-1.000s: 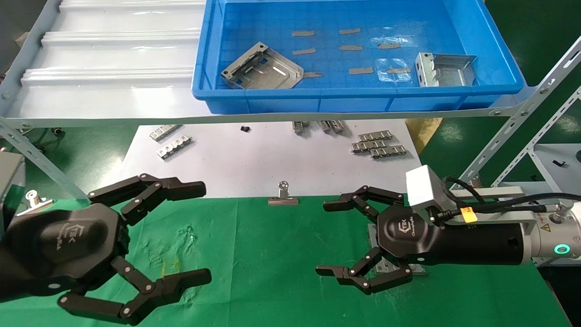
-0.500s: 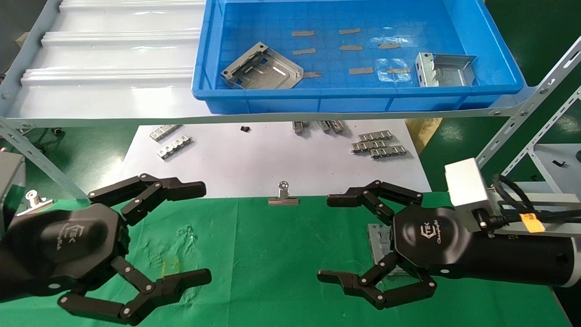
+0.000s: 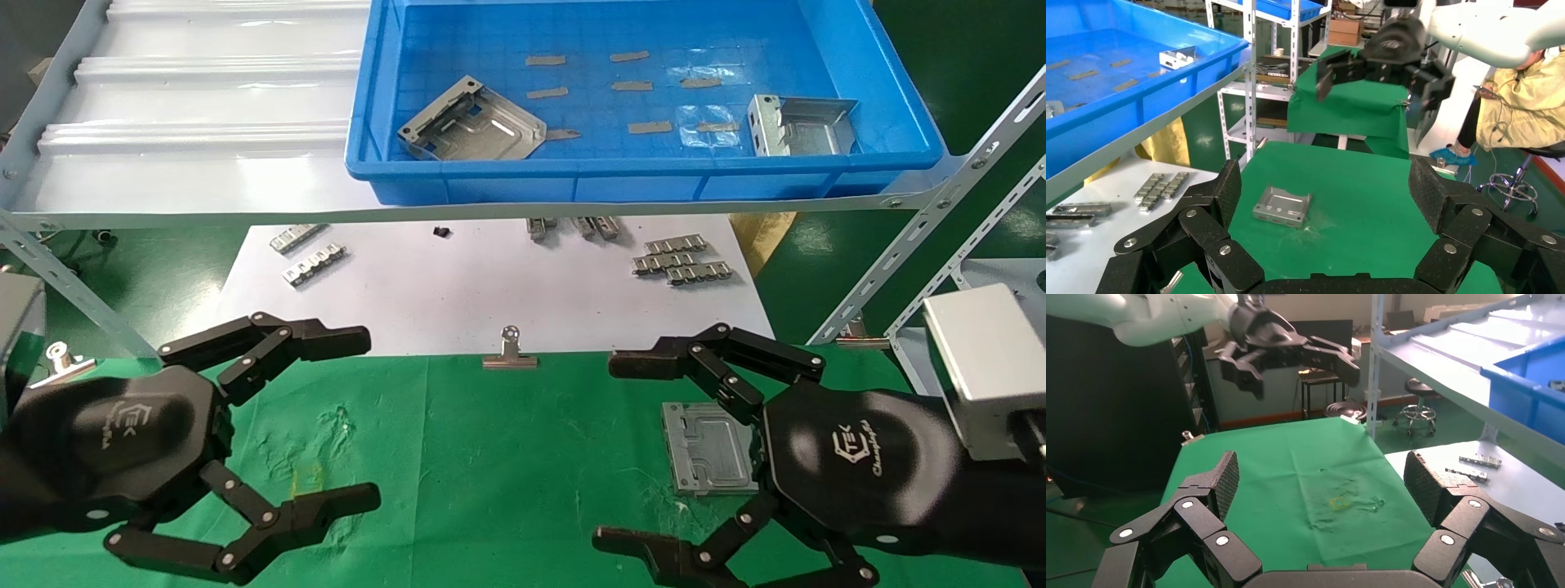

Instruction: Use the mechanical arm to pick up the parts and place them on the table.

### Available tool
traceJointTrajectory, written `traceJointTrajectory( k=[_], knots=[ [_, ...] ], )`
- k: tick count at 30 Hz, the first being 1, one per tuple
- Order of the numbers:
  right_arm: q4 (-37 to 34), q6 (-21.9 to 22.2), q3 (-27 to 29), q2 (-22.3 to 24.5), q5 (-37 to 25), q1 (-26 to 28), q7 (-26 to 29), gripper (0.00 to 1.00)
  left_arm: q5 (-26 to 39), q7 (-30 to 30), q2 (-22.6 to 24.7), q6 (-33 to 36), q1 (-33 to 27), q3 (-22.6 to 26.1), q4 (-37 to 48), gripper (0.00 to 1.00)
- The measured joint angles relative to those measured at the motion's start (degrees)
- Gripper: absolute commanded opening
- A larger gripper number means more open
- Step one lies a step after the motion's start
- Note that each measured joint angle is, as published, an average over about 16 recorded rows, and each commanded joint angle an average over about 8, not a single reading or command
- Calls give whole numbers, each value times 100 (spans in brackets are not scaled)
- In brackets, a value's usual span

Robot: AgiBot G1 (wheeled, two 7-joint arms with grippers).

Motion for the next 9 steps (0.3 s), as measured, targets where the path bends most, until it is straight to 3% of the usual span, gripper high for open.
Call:
traceJointTrajectory(
  k=[9],
  knots=[
    [346,33,305,121,87,-232,174,100,0,0,0,-1,1,0,1,100]
  ],
)
